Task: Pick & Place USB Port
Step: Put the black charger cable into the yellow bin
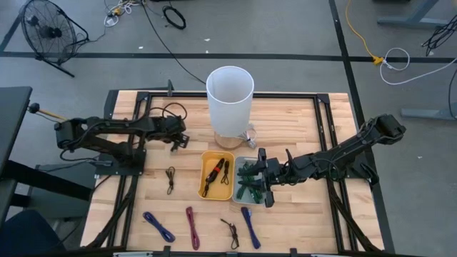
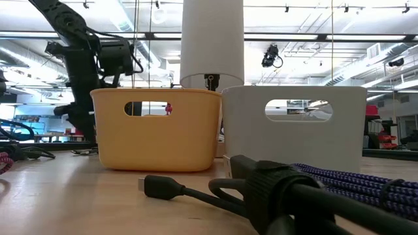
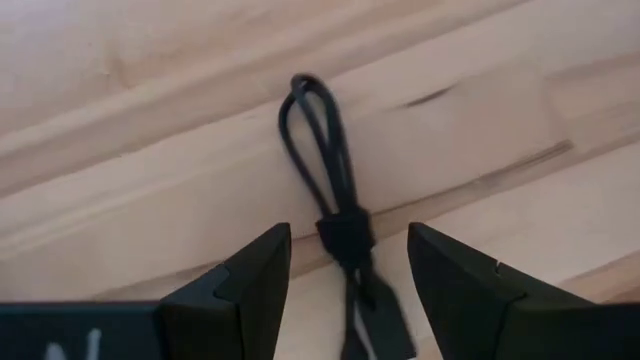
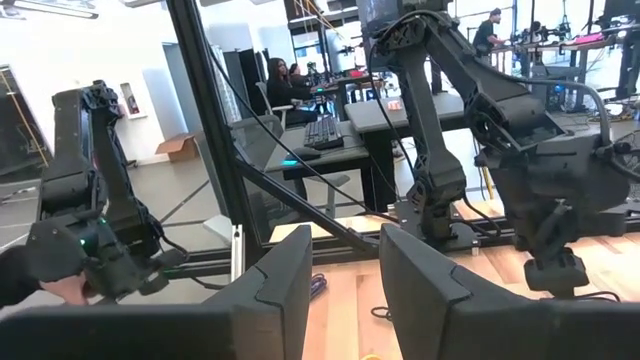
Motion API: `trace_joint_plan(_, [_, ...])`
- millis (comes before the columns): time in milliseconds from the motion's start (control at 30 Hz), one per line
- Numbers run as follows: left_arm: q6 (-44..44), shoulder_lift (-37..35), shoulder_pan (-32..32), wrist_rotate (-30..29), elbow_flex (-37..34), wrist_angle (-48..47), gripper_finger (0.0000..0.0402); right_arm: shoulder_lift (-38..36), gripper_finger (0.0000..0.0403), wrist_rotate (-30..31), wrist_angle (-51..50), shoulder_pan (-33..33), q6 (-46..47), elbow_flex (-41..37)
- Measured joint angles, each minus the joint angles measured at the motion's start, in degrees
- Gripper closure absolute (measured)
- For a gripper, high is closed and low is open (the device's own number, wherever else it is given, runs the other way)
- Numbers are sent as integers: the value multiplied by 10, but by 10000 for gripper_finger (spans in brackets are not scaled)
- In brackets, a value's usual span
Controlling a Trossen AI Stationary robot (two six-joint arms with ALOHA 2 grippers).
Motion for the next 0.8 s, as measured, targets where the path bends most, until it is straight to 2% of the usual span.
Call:
trace_joint_plan(267, [0, 0, 0, -1, -29, 46, 194, 0, 285, 0, 0, 0, 0, 0])
trace_joint_plan(400, [0, 0, 0, 9, -43, 71, 212, 0, 285, 0, 0, 0, 0, 0])
trace_joint_plan(533, [0, 0, 0, 14, -46, 67, 255, 0, 285, 0, 0, 0, 0, 0])
trace_joint_plan(600, [1, 0, 1, 27, -46, 68, 294, 0, 285, 0, 0, 0, 0, 0])
trace_joint_plan(700, [17, 0, 6, 40, -45, 74, 371, 0, 285, 0, 0, 0, 0, 0])
trace_joint_plan(800, [15, 0, 7, 50, -45, 75, 385, 0, 285, 0, 0, 0, 0, 0])
